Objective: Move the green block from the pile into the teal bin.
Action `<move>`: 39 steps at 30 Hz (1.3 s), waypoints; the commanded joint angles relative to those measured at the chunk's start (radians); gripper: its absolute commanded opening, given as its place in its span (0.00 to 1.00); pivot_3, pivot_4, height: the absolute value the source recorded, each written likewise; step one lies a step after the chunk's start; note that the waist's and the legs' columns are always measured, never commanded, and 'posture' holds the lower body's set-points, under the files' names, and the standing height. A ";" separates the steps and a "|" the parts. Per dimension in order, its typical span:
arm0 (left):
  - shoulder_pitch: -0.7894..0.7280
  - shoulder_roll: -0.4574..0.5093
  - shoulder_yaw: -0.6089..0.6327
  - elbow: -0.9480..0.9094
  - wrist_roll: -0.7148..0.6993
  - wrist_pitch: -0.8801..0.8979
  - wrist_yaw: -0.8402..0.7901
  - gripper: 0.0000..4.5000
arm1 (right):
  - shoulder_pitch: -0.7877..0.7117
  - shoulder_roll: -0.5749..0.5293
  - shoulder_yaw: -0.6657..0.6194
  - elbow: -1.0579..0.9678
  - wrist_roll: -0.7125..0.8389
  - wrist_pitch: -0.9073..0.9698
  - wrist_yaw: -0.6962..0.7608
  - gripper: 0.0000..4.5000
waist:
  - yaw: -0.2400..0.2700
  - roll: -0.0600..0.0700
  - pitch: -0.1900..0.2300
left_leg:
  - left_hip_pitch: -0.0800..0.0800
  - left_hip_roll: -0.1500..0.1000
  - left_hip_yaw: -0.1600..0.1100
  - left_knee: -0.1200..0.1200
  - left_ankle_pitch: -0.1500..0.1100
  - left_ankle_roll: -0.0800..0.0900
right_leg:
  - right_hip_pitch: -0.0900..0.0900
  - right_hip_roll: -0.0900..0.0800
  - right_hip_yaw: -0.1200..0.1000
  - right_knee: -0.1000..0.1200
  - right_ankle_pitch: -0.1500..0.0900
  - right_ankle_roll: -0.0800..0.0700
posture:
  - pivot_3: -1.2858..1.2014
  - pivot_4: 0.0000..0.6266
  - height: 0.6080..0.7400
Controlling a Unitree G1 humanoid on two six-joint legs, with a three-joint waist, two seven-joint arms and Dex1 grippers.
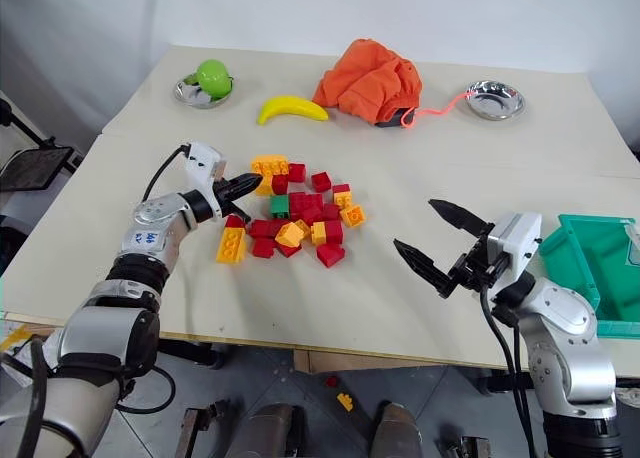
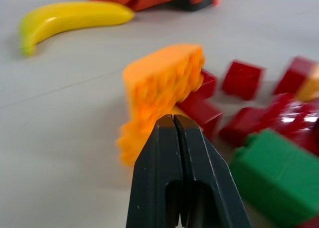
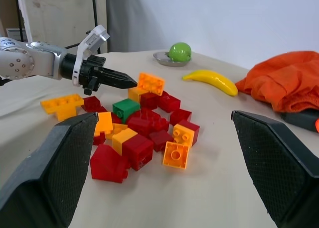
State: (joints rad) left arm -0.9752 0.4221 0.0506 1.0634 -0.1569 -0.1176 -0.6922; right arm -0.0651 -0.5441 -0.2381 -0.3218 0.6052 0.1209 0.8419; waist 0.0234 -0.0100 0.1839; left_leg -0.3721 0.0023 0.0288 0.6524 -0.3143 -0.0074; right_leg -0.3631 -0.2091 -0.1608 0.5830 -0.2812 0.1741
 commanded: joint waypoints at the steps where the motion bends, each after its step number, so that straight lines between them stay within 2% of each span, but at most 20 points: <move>1: 0.047 0.032 -0.070 -0.080 0.051 -0.135 -0.204 0.00 | 0.011 0.001 0.004 -0.024 -0.013 -0.031 0.013 1.00 | -0.001 0.000 0.000 | 0.000 0.000 0.000 0.000 0.000 0.000 | 0.000 0.000 0.000 0.000 0.000 0.000 | 0.52 0.24 1.00; 3: 0.082 0.056 -0.102 -0.118 0.072 -0.203 -0.289 0.00 | 0.017 -0.001 0.012 -0.025 -0.024 -0.037 0.021 1.00 | -0.002 0.000 0.000 | 0.000 0.000 0.001 0.000 0.000 0.000 | -0.001 0.000 0.001 0.000 0.000 0.000 | 0.52 0.24 1.00; 8: 0.192 0.110 -0.093 -0.284 0.002 -0.193 -0.481 0.00 | 0.012 0.003 0.049 -0.012 -0.044 -0.046 0.046 1.00 | -0.014 0.000 0.000 | 0.001 0.001 0.002 0.000 0.000 0.000 | -0.001 0.000 0.002 0.001 0.000 0.000 | 0.52 0.24 1.00; 11: 0.254 0.148 -0.053 -0.370 -0.035 -0.136 -0.484 0.00 | -0.009 0.006 0.070 0.011 -0.049 -0.052 0.066 1.00 | -0.025 0.000 0.000 | 0.001 0.001 0.002 0.000 0.000 0.000 | -0.001 0.000 0.002 0.001 0.000 0.000 | 0.52 0.24 1.00; 16: 0.398 0.241 0.127 -0.506 -0.169 0.009 -0.416 0.00 | -0.047 0.011 0.094 0.060 -0.049 -0.059 0.097 1.00 | -0.045 0.001 0.000 | 0.002 0.002 0.003 -0.001 0.000 0.000 | -0.002 0.000 0.003 0.002 0.000 0.000 | 0.52 0.24 1.00; 19: 0.572 0.309 0.268 -0.568 -0.241 0.029 -0.411 0.13 | -0.063 0.014 0.103 0.096 -0.054 -0.068 0.115 1.00 | -0.054 0.000 0.000 | 0.001 0.002 0.004 -0.001 0.000 0.000 | -0.004 0.000 0.003 0.003 0.000 0.000 | 0.52 0.24 1.00; 22: 0.718 0.356 0.339 -0.592 -0.237 0.022 -0.384 0.33 | -0.075 0.014 0.110 0.124 -0.061 -0.085 0.132 1.00 | -0.052 0.001 0.000 | 0.001 0.004 0.007 -0.002 0.000 -0.001 | -0.007 0.000 0.003 0.004 0.000 -0.001 | 0.52 0.24 1.00; 25: 0.831 0.347 0.403 -0.679 -0.266 0.061 -0.330 0.54 | -0.077 0.012 0.111 0.144 -0.068 -0.094 0.145 1.00 | -0.035 0.001 0.000 | 0.001 0.004 0.007 -0.001 0.000 -0.001 | -0.007 0.000 0.004 0.004 0.001 -0.001 | 0.52 0.24 1.00; 29: 0.854 0.291 0.352 -0.895 -0.292 0.176 -0.250 0.83 | -0.070 0.012 0.111 0.157 -0.073 -0.101 0.153 1.00 | 0.002 0.000 0.000 | 0.000 0.005 0.006 0.003 -0.001 -0.001 | -0.007 0.000 0.004 0.005 0.002 -0.003 | 0.52 0.24 1.00; 31: 0.797 0.258 0.297 -0.958 -0.275 0.248 -0.180 0.97 | -0.071 0.014 0.113 0.161 -0.078 -0.104 0.154 1.00 | 0.004 0.000 0.000 | 0.000 0.005 0.007 0.004 -0.001 -0.001 | -0.007 0.000 0.004 0.006 0.002 -0.003 | 0.52 0.24 1.00; 35: 0.606 0.180 0.136 -1.026 -0.252 0.430 -0.091 0.99 | -0.078 0.015 0.113 0.159 -0.082 -0.103 0.147 1.00 | 0.002 0.000 0.000 | 0.000 0.006 0.007 0.006 -0.001 -0.001 | -0.006 0.002 0.004 0.007 0.003 -0.004 | 0.52 0.24 1.00; 39: 0.410 0.113 0.017 -0.894 -0.131 0.504 0.025 0.99 | -0.069 0.019 0.110 0.137 -0.087 -0.102 0.131 1.00 | -0.010 0.000 0.000 | 0.000 0.009 0.009 0.007 -0.002 -0.003 | -0.007 0.006 0.005 0.007 0.003 -0.005 | 0.52 0.24 1.00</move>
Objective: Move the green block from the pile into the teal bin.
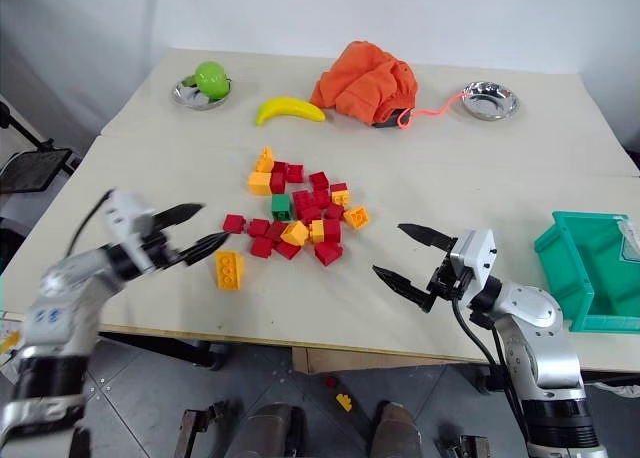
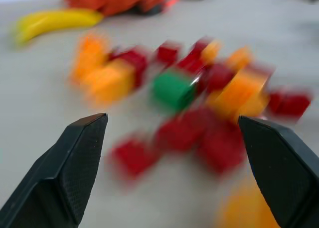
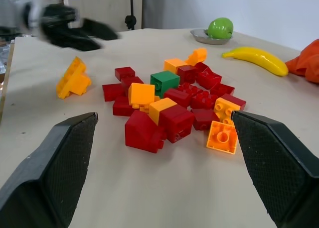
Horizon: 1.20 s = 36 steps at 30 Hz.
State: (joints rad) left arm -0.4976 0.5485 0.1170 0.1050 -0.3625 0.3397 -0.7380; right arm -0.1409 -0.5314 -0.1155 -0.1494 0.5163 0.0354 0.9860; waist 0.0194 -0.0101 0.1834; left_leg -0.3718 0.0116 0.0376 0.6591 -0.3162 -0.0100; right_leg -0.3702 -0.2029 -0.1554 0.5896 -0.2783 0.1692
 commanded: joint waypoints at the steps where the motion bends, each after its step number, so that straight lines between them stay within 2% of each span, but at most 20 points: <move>1: -0.100 -0.024 -0.074 0.098 0.101 0.057 0.089 0.99 | 0.011 0.007 -0.013 -0.044 0.001 -0.016 -0.019 1.00 | -0.010 0.000 0.000 | 0.000 0.001 0.001 0.000 0.000 0.000 | -0.001 0.001 0.000 0.000 0.000 0.000 | 0.52 0.24 1.00; 7: -0.249 -0.091 -0.153 0.307 0.209 0.107 0.172 0.99 | 0.072 0.013 -0.021 -0.122 -0.004 -0.015 -0.064 1.00 | -0.020 0.000 0.000 | 0.000 0.001 0.002 -0.001 0.000 0.000 | -0.001 0.001 0.001 -0.001 0.000 0.000 | 0.52 0.24 1.00; 12: -0.289 -0.105 -0.181 0.385 0.222 0.148 0.121 0.99 | 0.135 0.017 -0.039 -0.176 -0.006 -0.018 -0.107 1.00 | -0.017 -0.001 0.000 | -0.001 0.001 0.002 0.000 0.000 0.000 | -0.001 0.001 0.001 0.000 0.000 0.000 | 0.52 0.24 1.00; 15: -0.310 -0.123 -0.175 0.436 0.228 0.110 0.115 0.86 | 0.151 0.019 -0.034 -0.186 -0.010 -0.024 -0.118 1.00 | -0.017 -0.001 0.000 | -0.001 0.001 0.002 0.001 0.000 0.000 | -0.001 0.001 0.001 0.000 0.000 0.000 | 0.52 0.24 1.00; 19: -0.330 -0.144 -0.170 0.494 0.227 0.049 0.089 0.60 | 0.163 0.023 -0.030 -0.192 -0.019 -0.033 -0.131 1.00 | -0.017 -0.001 0.000 | 0.000 0.001 0.002 0.001 0.000 0.000 | -0.001 0.001 0.001 0.000 0.000 0.000 | 0.52 0.24 1.00; 21: -0.342 -0.145 -0.153 0.518 0.218 -0.004 0.071 0.56 | 0.167 0.023 -0.032 -0.195 -0.021 -0.037 -0.139 1.00 | -0.016 -0.001 0.000 | 0.000 0.001 0.002 0.001 0.000 0.000 | -0.001 0.001 0.001 0.000 0.000 0.000 | 0.52 0.24 1.00; 27: -0.424 -0.085 -0.090 0.526 0.136 -0.202 -0.169 0.56 | 0.202 0.008 -0.067 -0.225 -0.019 -0.039 -0.159 1.00 | -0.014 -0.001 0.000 | -0.004 0.001 0.002 0.002 0.000 0.000 | -0.004 0.001 0.001 0.000 0.000 0.000 | 0.52 0.24 1.00; 31: -0.502 -0.095 -0.146 0.492 0.102 -0.228 -0.395 0.56 | 0.248 0.000 -0.110 -0.260 -0.016 -0.037 -0.177 1.00 | -0.002 -0.001 0.000 | -0.005 0.001 0.002 0.003 0.000 0.000 | -0.005 0.001 0.001 0.000 0.000 0.000 | 0.52 0.24 1.00; 33: -0.543 -0.176 -0.219 0.497 0.114 -0.241 -0.480 0.56 | 0.303 -0.008 -0.147 -0.280 -0.026 -0.046 -0.181 1.00 | 0.012 -0.001 0.000 | -0.005 0.001 0.001 0.003 0.000 0.000 | -0.004 0.001 0.001 0.000 0.000 0.000 | 0.52 0.24 1.00; 36: -0.596 -0.319 -0.312 0.608 0.190 -0.341 -0.510 0.56 | 0.392 -0.013 -0.205 -0.310 -0.037 -0.061 -0.190 1.00 | 0.034 -0.001 0.000 | -0.005 0.000 0.002 0.005 -0.001 0.002 | -0.002 0.000 0.000 -0.001 0.000 0.000 | 0.52 0.24 1.00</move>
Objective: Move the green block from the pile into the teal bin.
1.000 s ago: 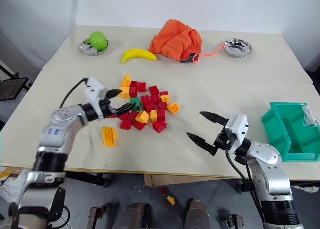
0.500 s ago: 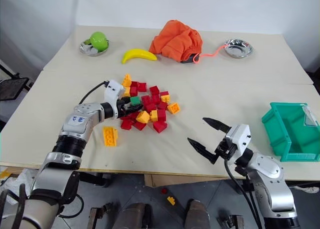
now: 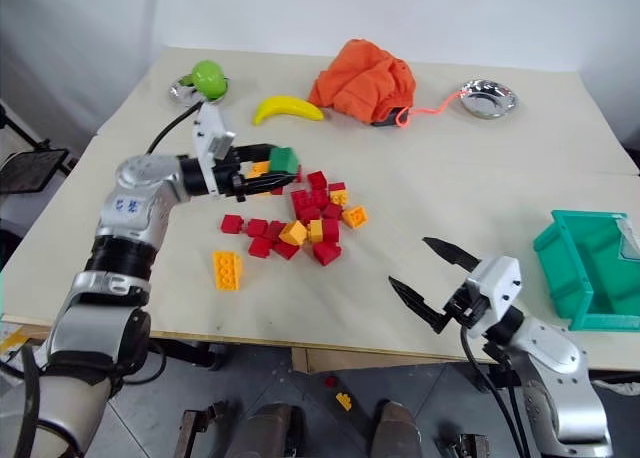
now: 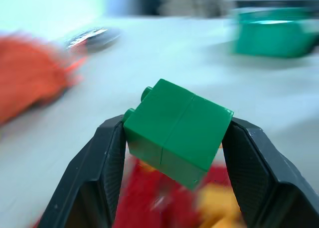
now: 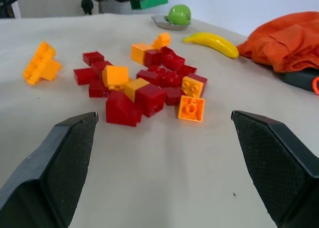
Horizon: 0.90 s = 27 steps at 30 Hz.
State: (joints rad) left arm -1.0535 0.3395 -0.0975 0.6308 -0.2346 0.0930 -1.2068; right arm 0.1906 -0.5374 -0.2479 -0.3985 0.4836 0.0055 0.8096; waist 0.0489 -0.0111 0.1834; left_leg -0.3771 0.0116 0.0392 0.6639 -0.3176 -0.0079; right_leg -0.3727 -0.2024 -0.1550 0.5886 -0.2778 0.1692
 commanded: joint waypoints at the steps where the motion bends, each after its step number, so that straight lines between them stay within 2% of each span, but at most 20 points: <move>1: -0.059 -0.165 -0.128 0.151 0.101 -0.162 -0.031 0.56 | 0.097 -0.003 -0.100 -0.075 -0.008 -0.039 -0.024 1.00 | 0.007 0.000 0.000 | -0.001 0.000 0.001 0.001 -0.001 0.001 | 0.000 0.000 0.000 -0.001 0.000 0.001 | 0.52 0.24 1.00; 5: -0.133 -0.333 -0.145 0.383 0.162 -0.259 0.058 0.56 | 0.219 0.028 -0.187 -0.114 -0.024 -0.068 -0.066 1.00 | -0.004 0.000 0.000 | -0.006 0.000 0.002 0.002 -0.001 0.002 | -0.005 0.000 0.000 -0.003 0.001 0.002 | 0.52 0.24 1.00; 10: -0.167 -0.405 -0.109 0.476 0.172 -0.342 0.097 0.91 | 0.335 0.079 -0.228 -0.172 -0.022 -0.067 -0.112 1.00 | -0.023 0.000 0.000 | -0.007 0.001 0.001 0.001 -0.001 0.002 | -0.005 0.001 0.000 -0.003 0.001 0.001 | 0.52 0.24 1.00; 12: -0.161 -0.381 -0.069 0.457 0.136 -0.346 0.044 0.99 | 0.340 0.081 -0.224 -0.176 -0.014 -0.045 -0.125 1.00 | -0.028 0.000 0.000 | -0.007 0.001 0.001 0.002 -0.001 0.002 | -0.005 0.001 0.000 -0.003 0.001 0.001 | 0.52 0.24 1.00; 14: -0.152 -0.357 -0.033 0.440 0.108 -0.334 -0.006 0.99 | 0.339 0.079 -0.223 -0.177 -0.010 -0.023 -0.142 1.00 | -0.030 0.000 0.000 | -0.006 0.001 0.002 0.002 -0.001 0.002 | -0.005 0.001 0.000 -0.002 0.001 0.001 | 0.52 0.24 1.00; 18: -0.100 -0.230 0.047 0.376 0.061 -0.319 -0.051 0.99 | 0.248 0.007 -0.160 -0.168 0.063 0.131 -0.126 1.00 | -0.037 0.001 0.000 | -0.006 0.002 0.001 0.003 -0.001 0.002 | -0.005 0.001 0.000 -0.001 0.002 0.000 | 0.52 0.24 1.00; 23: 0.066 -0.042 0.120 0.193 -0.012 -0.327 -0.173 0.99 | 0.030 -0.129 -0.014 -0.081 0.007 0.304 -0.100 1.00 | -0.047 0.001 0.000 | -0.005 0.002 0.001 0.004 -0.001 0.002 | -0.005 0.001 0.000 0.000 0.002 0.000 | 0.52 0.24 1.00; 27: 0.250 0.106 0.154 -0.073 -0.081 -0.174 -0.204 0.99 | -0.163 -0.213 0.118 0.065 -0.063 0.410 -0.057 1.00 | -0.050 0.001 0.000 | -0.006 0.002 -0.001 0.004 -0.001 0.002 | -0.005 0.001 -0.001 0.000 0.002 0.000 | 0.52 0.24 1.00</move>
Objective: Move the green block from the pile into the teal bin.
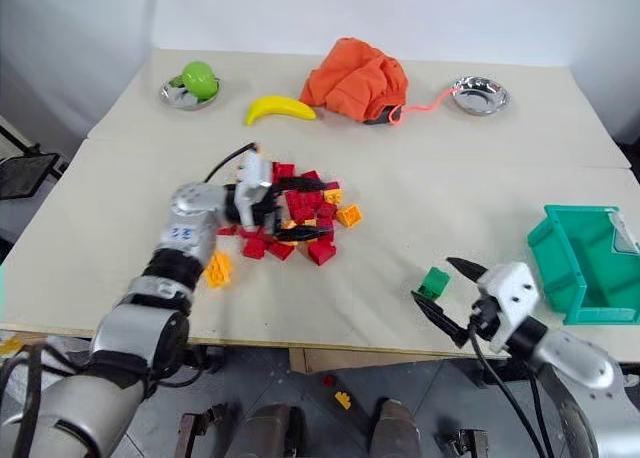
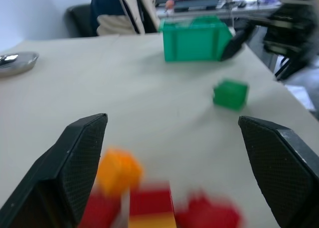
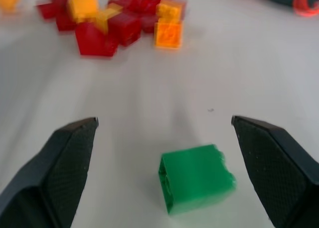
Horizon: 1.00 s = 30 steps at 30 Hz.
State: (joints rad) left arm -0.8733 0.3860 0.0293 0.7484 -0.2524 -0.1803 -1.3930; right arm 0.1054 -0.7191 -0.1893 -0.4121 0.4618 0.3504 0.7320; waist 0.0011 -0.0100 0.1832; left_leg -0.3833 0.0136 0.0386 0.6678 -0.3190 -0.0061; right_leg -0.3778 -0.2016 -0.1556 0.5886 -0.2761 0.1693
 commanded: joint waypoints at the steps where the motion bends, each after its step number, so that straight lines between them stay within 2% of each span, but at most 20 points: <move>1: 0.119 0.084 0.031 -0.270 -0.085 0.144 -0.012 0.99 | -0.119 -0.044 0.096 0.126 -0.063 0.096 0.028 1.00 | 0.002 0.000 0.000 | 0.000 0.000 0.000 0.000 0.000 0.000 | 0.000 0.000 0.000 0.000 0.000 0.000 | 0.52 0.24 1.00; 5: 0.277 0.142 0.012 -0.508 -0.120 0.247 0.005 0.99 | -0.239 -0.061 0.206 0.260 -0.166 0.098 0.061 1.00 | 0.013 0.000 0.000 | -0.002 -0.001 -0.001 0.003 0.000 0.000 | 0.000 -0.001 -0.001 0.001 0.000 0.000 | 0.52 0.24 1.00; 9: 0.389 0.162 -0.018 -0.678 -0.153 0.326 0.010 1.00 | -0.286 -0.041 0.187 0.249 -0.128 0.131 0.075 0.81 | 0.012 -0.001 -0.001 | -0.001 0.001 -0.001 0.008 0.000 0.000 | 0.002 0.000 0.000 0.002 0.001 0.000 | 0.52 0.24 1.00; 13: 0.393 0.136 -0.044 -0.699 -0.160 0.339 0.034 1.00 | -0.221 -0.044 0.120 0.203 -0.106 0.085 0.083 0.50 | 0.019 -0.001 -0.001 | -0.002 0.001 -0.001 0.011 0.000 0.000 | 0.002 0.000 0.000 0.004 0.001 -0.001 | 0.52 0.24 1.00; 14: 0.383 0.122 -0.056 -0.694 -0.162 0.340 0.038 1.00 | -0.197 -0.039 0.084 0.188 -0.095 0.056 0.084 0.47 | 0.025 -0.001 -0.001 | -0.002 0.001 -0.001 0.011 0.000 0.000 | 0.002 0.000 0.000 0.004 0.001 -0.001 | 0.52 0.24 1.00; 17: 0.350 0.072 -0.087 -0.668 -0.159 0.332 0.050 1.00 | -0.136 -0.009 -0.047 0.129 -0.033 0.005 0.072 0.47 | 0.033 -0.001 -0.001 | -0.003 0.000 -0.001 0.012 -0.001 0.001 | 0.002 0.000 0.000 0.003 0.002 0.000 | 0.52 0.24 1.00; 20: 0.296 -0.015 -0.115 -0.623 -0.155 0.328 0.086 1.00 | -0.101 0.022 -0.241 0.066 0.072 0.001 0.034 0.47 | 0.037 -0.001 -0.001 | -0.004 0.000 -0.001 0.013 -0.001 0.001 | 0.002 0.000 0.000 0.002 0.002 0.001 | 0.52 0.24 1.00; 24: 0.222 -0.136 -0.137 -0.541 -0.134 0.306 0.164 1.00 | -0.080 -0.025 -0.473 0.130 0.079 0.034 -0.046 0.47 | 0.037 -0.001 -0.001 | -0.003 0.000 -0.001 0.013 -0.001 0.001 | 0.002 0.000 0.000 0.002 0.002 0.001 | 0.52 0.24 1.00; 27: 0.181 -0.198 -0.151 -0.476 -0.098 0.275 0.226 1.00 | -0.091 -0.089 -0.549 0.254 0.001 0.014 -0.104 0.47 | 0.036 -0.001 -0.001 | -0.004 0.000 -0.001 0.013 -0.002 0.001 | 0.002 0.000 0.000 0.001 0.003 0.001 | 0.52 0.24 1.00; 30: 0.166 -0.230 -0.161 -0.448 -0.083 0.256 0.255 1.00 | -0.118 -0.142 -0.526 0.391 -0.070 -0.013 -0.127 0.47 | 0.026 -0.001 -0.001 | -0.003 0.000 0.000 0.012 -0.002 0.002 | 0.002 0.000 0.000 0.002 0.002 0.001 | 0.52 0.24 1.00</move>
State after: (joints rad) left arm -0.6925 0.1669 -0.1281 0.2993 -0.3426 0.0972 -1.1537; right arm -0.0080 -0.8337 -0.7129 -0.0676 0.4282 0.3662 0.6169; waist 0.0269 -0.0109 0.1825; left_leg -0.3866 0.0141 0.0383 0.6800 -0.3206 -0.0046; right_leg -0.3756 -0.2014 -0.1556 0.5901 -0.2736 0.1699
